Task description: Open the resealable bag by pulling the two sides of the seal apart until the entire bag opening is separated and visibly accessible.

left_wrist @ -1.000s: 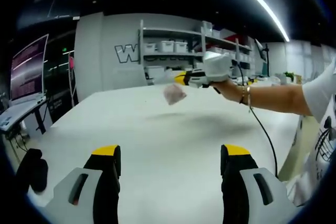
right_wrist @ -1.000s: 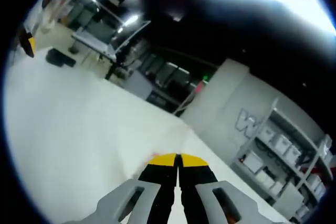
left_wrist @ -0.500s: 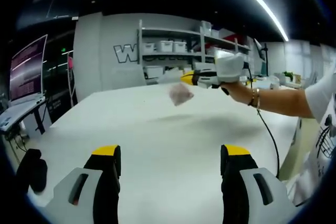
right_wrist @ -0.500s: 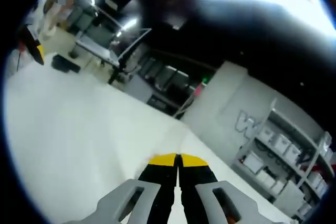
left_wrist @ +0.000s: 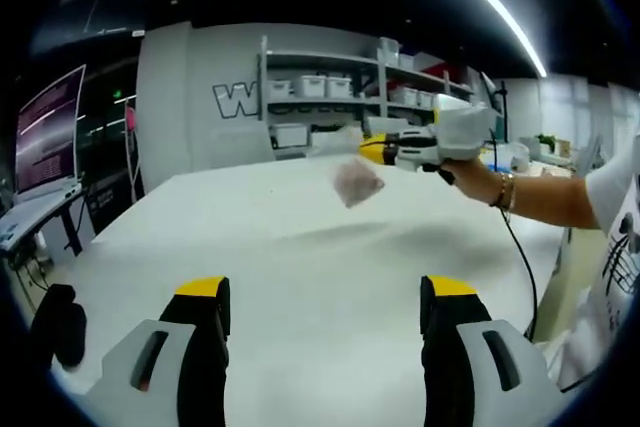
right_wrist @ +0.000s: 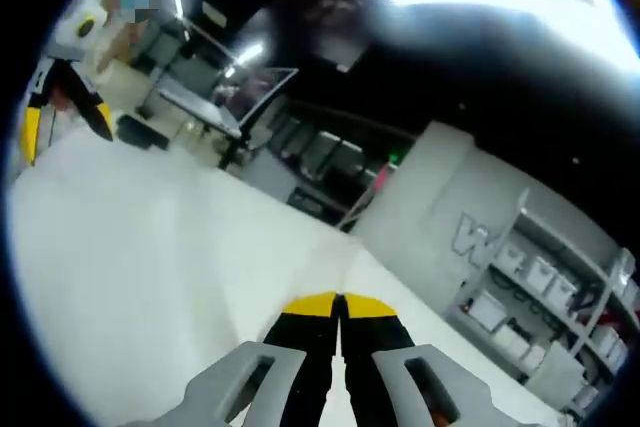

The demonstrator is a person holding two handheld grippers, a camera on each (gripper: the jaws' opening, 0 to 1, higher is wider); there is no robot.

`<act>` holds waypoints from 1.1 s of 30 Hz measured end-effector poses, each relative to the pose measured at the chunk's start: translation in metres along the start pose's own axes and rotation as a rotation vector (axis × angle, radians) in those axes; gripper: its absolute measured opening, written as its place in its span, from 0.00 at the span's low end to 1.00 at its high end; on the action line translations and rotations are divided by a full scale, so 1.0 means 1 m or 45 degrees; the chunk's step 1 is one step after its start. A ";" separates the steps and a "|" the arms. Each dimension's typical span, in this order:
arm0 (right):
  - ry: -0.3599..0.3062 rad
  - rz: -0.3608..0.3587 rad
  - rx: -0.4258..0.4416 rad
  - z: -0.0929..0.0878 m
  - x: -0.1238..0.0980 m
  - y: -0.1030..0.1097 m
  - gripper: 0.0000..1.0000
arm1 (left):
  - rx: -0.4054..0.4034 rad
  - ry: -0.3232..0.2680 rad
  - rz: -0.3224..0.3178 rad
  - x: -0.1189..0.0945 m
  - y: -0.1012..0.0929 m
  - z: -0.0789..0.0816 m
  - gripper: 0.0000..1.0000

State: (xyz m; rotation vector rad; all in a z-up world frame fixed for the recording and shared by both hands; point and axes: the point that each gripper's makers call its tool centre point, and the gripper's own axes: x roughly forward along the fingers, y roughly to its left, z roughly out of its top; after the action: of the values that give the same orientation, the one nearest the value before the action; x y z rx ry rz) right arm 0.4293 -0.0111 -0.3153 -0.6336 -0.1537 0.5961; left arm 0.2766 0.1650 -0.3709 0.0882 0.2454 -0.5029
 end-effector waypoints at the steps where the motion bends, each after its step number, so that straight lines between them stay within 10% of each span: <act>1: -0.003 -0.001 0.000 0.001 -0.002 0.001 0.00 | 0.001 -0.001 -0.001 0.000 0.000 0.001 0.77; 33: -0.095 0.001 0.114 0.024 -0.079 0.039 0.00 | -0.047 0.006 -0.029 0.006 0.005 -0.015 0.74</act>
State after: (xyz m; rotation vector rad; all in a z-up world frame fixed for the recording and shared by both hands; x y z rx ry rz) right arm 0.3382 -0.0188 -0.3159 -0.5249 -0.1957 0.6245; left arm 0.2810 0.1691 -0.3865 0.0509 0.2603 -0.5209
